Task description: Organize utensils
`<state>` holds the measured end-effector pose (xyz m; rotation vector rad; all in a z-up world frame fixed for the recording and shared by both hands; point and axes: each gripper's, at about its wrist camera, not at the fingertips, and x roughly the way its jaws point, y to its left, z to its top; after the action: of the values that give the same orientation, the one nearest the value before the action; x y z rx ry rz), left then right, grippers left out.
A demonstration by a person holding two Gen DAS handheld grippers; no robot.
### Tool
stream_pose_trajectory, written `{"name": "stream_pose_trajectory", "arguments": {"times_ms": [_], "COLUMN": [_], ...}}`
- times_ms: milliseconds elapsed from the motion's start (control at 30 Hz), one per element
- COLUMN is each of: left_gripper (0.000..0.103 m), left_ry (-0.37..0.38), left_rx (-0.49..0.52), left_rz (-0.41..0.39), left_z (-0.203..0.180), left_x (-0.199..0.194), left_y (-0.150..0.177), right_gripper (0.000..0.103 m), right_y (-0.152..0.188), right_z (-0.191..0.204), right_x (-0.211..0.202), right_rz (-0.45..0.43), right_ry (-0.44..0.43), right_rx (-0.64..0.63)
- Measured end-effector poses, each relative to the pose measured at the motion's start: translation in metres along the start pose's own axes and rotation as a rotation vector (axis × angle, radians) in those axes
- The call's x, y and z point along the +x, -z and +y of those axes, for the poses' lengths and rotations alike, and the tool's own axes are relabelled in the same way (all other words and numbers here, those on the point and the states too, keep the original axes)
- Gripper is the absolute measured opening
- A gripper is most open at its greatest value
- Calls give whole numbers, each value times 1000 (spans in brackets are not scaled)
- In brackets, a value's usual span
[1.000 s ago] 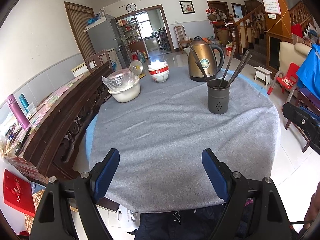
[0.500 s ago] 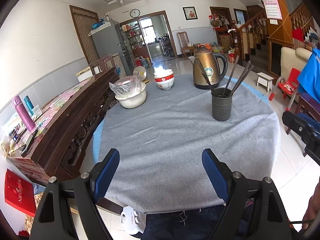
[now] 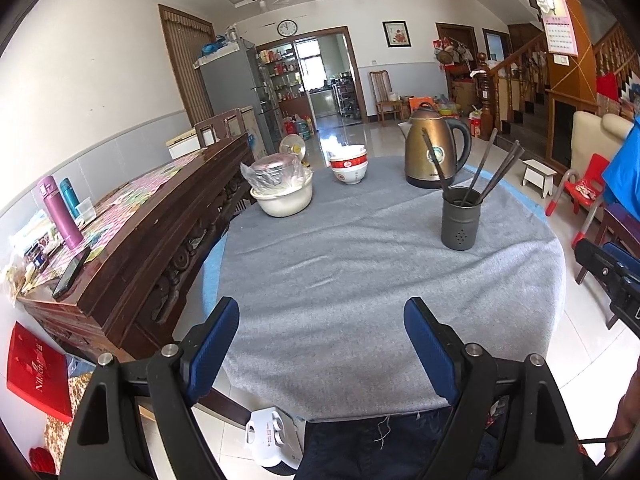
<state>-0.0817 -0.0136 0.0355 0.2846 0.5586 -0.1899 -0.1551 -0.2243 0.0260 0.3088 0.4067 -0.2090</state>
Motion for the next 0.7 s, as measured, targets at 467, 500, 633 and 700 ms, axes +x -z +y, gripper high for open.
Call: {"name": "stream_pose_trajectory", "arguments": {"times_ms": [467, 500, 633, 700], "left_gripper": [85, 85, 85, 85], "left_ry": [-8, -10, -10, -7], "left_rx": [-91, -97, -114, -120], "left_rz": [13, 13, 17, 17], "left_z": [42, 44, 51, 54], "left_x": [0, 0, 2, 2], "left_y": [9, 10, 12, 13], "right_gripper": [65, 65, 66, 65], "right_y": [-4, -4, -4, -4], "right_z": [25, 27, 37, 41], "right_x": [-12, -12, -13, -13], "right_rz": [-23, -23, -31, -33], "right_ry": [20, 22, 32, 33], "right_rx": [-47, -50, -71, -79]}}
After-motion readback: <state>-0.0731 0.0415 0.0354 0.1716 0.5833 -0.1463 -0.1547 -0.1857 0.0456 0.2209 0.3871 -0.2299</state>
